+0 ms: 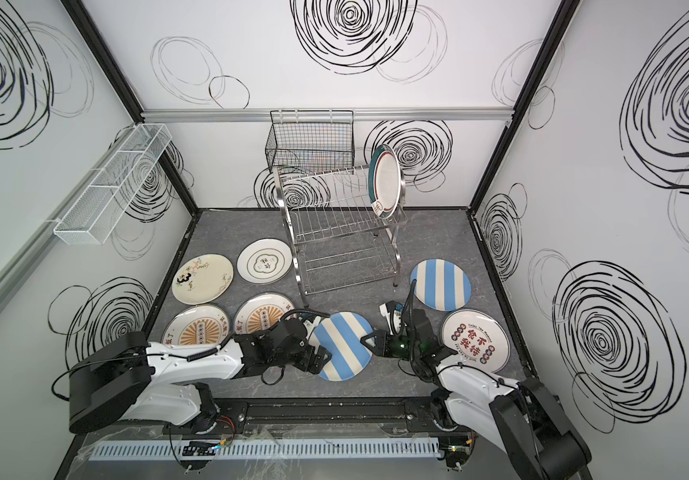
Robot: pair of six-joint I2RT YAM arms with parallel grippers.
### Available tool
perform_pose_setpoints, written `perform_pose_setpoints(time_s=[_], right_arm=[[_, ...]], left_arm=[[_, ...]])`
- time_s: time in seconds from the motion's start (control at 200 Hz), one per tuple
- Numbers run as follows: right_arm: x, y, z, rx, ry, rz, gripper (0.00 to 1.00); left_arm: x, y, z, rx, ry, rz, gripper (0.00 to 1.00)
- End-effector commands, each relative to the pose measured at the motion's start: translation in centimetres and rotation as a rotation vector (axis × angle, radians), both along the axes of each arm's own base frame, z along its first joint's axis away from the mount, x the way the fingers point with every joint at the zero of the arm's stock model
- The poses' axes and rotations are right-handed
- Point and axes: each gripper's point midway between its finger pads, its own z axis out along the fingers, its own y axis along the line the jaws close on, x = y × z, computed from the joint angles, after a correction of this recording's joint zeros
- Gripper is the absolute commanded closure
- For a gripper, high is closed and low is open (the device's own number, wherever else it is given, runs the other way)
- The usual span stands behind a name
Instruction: Load the plates into the dish rack
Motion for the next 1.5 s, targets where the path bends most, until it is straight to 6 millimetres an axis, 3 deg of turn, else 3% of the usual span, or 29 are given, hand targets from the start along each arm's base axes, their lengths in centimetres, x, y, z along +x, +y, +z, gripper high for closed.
perform_pose_setpoints(time_s=[0.0, 0.14, 0.28, 0.37, 0.54, 0.785, 0.976, 1.241, 1.356, 1.496], right_arm=[[0.4, -0.1, 0.4, -0.013, -0.008, -0.008, 0.82], [0.8, -0.5, 0.3, -0.051, 0.000, -0.025, 0.86], [1.1, -0.4, 1.1, -0.049, -0.011, -0.027, 1.00], [1.5, -0.5, 1.9, -0.058, -0.023, -0.038, 1.00], [2.0, -0.4, 4.3, -0.060, -0.065, -0.038, 1.00], [2.3, -0.7, 7.5, -0.090, -0.137, -0.027, 1.00], [2.1, -0.7, 9.7, -0.104, -0.188, -0.003, 1.00], [2.5, 0.0, 15.9, -0.087, -0.315, 0.060, 1.00], [3.1, 0.3, 20.3, -0.076, -0.422, 0.066, 1.00], [4.5, 0.1, 25.2, -0.111, -0.530, 0.050, 1.00]], left_arm=[[0.6, -1.5, 1.9, -0.049, -0.032, -0.021, 0.04], [1.1, -1.9, 3.5, -0.065, -0.048, -0.016, 0.04], [1.3, -2.1, 5.1, -0.089, -0.065, -0.012, 0.04], [1.7, -1.3, 5.5, -0.072, -0.060, 0.012, 0.04], [3.1, 1.1, 7.3, -0.100, -0.064, 0.087, 0.04], [5.4, 4.6, 12.9, -0.166, -0.108, 0.115, 0.04], [8.6, 8.8, 16.6, -0.213, -0.190, 0.208, 0.04], [12.1, 13.0, 19.3, -0.100, -0.353, 0.278, 0.04], [13.1, 13.6, 19.9, -0.072, -0.419, 0.303, 0.04], [13.9, 14.0, 19.3, -0.040, -0.435, 0.317, 0.04]])
